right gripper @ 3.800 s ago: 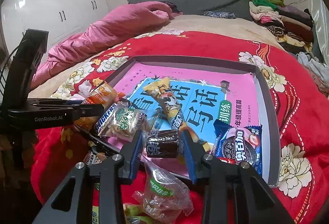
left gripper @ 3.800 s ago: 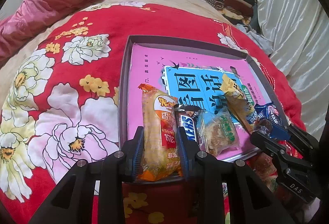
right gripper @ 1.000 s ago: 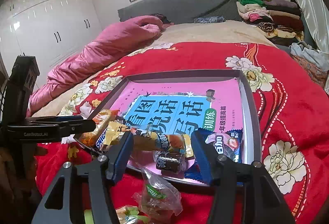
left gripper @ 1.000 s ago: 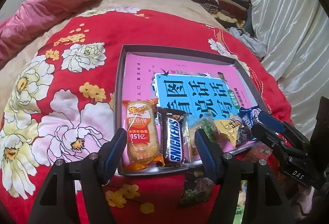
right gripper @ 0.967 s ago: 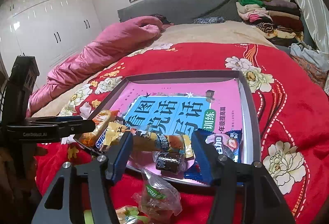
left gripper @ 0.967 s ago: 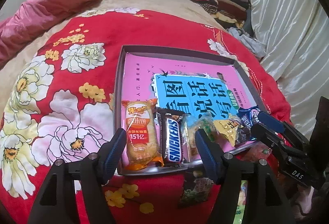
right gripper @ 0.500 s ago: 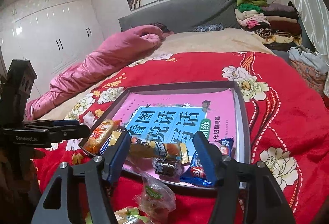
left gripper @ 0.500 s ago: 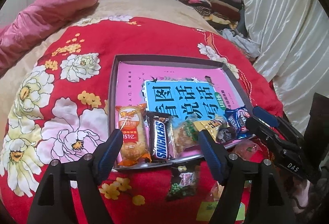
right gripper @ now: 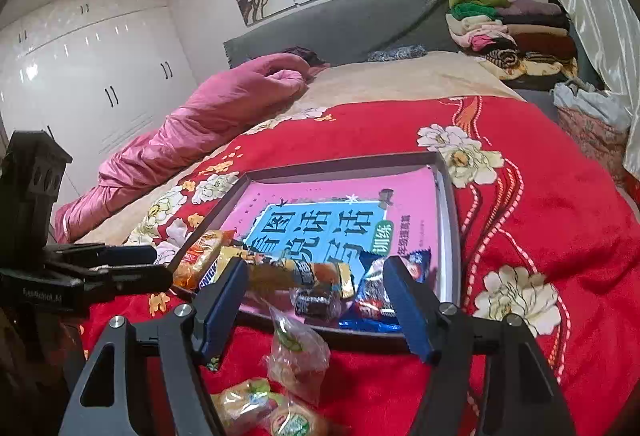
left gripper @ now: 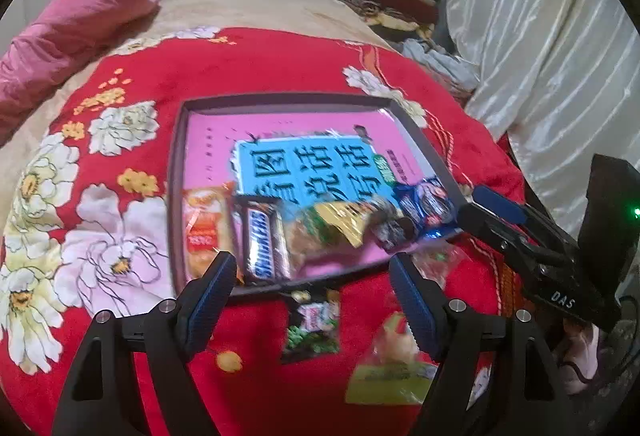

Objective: Organize snacks
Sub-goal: 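Withdraw both open tools from the tray toward the snacks on the bedspread, then grasp the yellow-green milk snack bag with the left tool while the right tool grasps the clear bag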

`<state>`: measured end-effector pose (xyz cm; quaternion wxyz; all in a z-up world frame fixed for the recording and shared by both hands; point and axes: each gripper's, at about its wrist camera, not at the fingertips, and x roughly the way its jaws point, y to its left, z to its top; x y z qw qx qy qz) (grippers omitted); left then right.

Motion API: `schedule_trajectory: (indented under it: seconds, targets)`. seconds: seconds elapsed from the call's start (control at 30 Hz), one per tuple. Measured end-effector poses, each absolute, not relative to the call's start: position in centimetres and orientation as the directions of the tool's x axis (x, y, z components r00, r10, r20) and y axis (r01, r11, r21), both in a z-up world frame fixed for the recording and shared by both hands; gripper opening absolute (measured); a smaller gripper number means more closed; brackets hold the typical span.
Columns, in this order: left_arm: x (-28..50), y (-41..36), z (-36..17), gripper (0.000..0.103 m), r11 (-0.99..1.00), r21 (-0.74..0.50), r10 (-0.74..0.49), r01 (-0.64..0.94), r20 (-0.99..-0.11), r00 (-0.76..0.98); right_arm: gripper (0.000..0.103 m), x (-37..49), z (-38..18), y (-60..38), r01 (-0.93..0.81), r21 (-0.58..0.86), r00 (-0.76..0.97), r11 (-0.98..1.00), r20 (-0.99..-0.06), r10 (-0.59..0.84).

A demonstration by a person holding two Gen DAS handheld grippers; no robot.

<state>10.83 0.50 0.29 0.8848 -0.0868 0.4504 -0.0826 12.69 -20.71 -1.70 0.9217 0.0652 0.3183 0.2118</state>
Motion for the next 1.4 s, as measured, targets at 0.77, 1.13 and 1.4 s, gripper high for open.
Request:
schedule_trajectory:
  seconds: [0.77, 1.13, 1.4]
  targets:
    - [7.7, -4.5, -3.4, 0.080, 0.939, -0.283, -0.340, 0.194, -0.844, 0.416, 0.070, 9.9, -2.2, -21.7, -0.302, 0.285, 0.677, 0.910, -0.608, 0.415]
    - [7.5, -5.6, -5.6, 0.079, 0.938, -0.289, -0.343, 0.194, -0.860, 0.379, 0.070, 10.3, -4.3, -21.6, -0.284, 0.345, 0.591, 0.894, -0.672, 0.447]
    - [7.7, -5.8, -6.6, 0.071, 0.932, -0.304, -0.357, 0.196, -0.860, 0.365, 0.069, 11.5, -6.8, -19.3, -0.338, 0.309, 0.510, 0.889, -0.733, 0.449]
